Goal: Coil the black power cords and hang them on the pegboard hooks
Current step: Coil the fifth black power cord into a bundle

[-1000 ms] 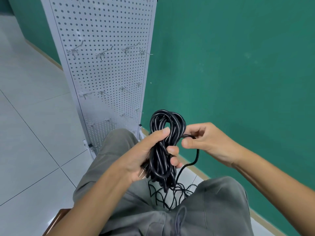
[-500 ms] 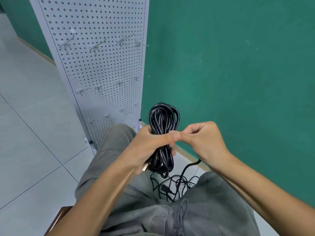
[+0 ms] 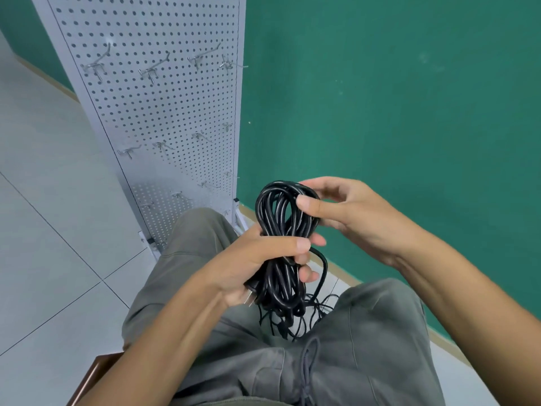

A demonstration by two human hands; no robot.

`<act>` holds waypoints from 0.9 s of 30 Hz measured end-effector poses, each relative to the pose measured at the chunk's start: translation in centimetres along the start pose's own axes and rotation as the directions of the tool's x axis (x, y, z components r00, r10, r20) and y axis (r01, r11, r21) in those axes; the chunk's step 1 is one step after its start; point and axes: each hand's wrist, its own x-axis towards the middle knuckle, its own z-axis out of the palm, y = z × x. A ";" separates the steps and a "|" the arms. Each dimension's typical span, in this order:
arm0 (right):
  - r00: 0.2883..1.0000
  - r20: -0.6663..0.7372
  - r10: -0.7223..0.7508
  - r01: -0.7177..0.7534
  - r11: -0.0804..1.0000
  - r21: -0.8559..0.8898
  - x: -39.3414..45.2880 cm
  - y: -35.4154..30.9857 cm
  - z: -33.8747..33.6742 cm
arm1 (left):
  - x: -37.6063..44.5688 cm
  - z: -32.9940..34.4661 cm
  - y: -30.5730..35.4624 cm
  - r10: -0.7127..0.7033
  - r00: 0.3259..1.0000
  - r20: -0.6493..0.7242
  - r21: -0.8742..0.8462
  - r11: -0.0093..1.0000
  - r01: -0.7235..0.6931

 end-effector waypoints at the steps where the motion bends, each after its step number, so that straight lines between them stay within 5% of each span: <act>1: 0.998 0.058 0.010 -0.013 0.998 0.058 0.0 -0.2 0.0 | -0.1 0.1 0.0 -0.005 1.000 0.019 -0.007 1.000 0.005; 4: 0.980 0.191 0.049 -0.070 0.992 0.102 0.1 -0.6 0.2 | -0.2 0.5 0.0 -0.021 0.999 0.049 0.005 1.000 0.021; 10: 0.970 0.216 0.107 -0.111 0.994 0.005 -0.1 -0.9 -0.3 | 0.0 0.6 -0.3 -0.063 0.997 0.042 0.025 0.998 0.062; 15: 0.977 0.211 0.030 -0.027 0.999 -0.018 -1.2 -1.2 -1.1 | 0.2 0.2 -0.3 -0.130 0.973 0.189 -0.083 0.985 0.148; 27: 0.987 0.150 -0.055 0.015 0.967 0.255 -1.3 0.1 1.4 | 1.1 -0.4 -2.1 -0.117 0.902 0.416 -0.300 0.918 0.258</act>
